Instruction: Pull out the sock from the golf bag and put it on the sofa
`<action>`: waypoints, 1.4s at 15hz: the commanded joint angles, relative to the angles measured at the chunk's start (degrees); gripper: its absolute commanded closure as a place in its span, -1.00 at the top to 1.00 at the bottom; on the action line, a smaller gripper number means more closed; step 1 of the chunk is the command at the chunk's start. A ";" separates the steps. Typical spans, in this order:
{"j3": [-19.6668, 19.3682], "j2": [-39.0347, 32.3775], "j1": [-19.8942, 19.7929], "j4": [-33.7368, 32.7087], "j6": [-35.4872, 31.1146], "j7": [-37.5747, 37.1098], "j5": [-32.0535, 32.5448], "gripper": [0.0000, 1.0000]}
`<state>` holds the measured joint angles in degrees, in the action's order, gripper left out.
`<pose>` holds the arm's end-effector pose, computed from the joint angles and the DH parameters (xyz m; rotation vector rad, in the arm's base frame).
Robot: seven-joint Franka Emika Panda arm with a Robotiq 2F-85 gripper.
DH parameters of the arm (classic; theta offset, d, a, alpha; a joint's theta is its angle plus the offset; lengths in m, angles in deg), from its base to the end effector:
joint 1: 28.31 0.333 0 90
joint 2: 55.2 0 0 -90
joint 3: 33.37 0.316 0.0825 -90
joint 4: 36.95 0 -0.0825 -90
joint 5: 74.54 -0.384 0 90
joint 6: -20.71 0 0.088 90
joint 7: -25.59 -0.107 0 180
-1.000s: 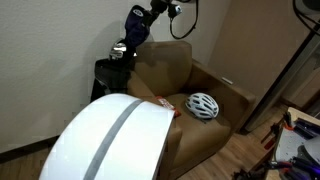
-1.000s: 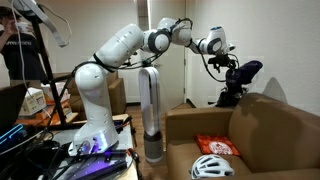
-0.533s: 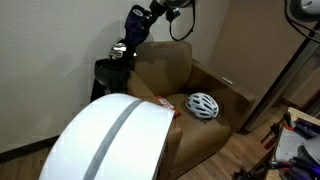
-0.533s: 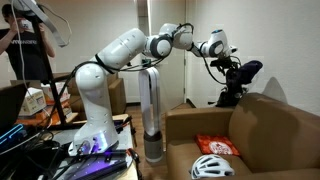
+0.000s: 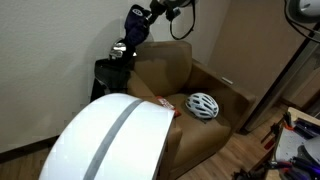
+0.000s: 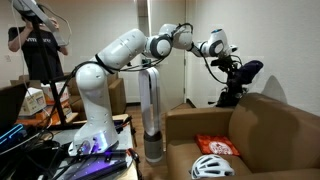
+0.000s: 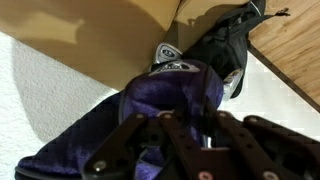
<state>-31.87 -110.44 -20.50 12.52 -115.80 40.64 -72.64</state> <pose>0.8209 0.1237 0.3832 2.9177 0.6300 0.8487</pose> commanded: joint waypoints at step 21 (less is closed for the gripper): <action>-7.25 27.72 3.03 29.30 8.86 -8.11 6.71 -0.84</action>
<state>-39.05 -92.06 -17.55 30.86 -108.16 37.98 -71.40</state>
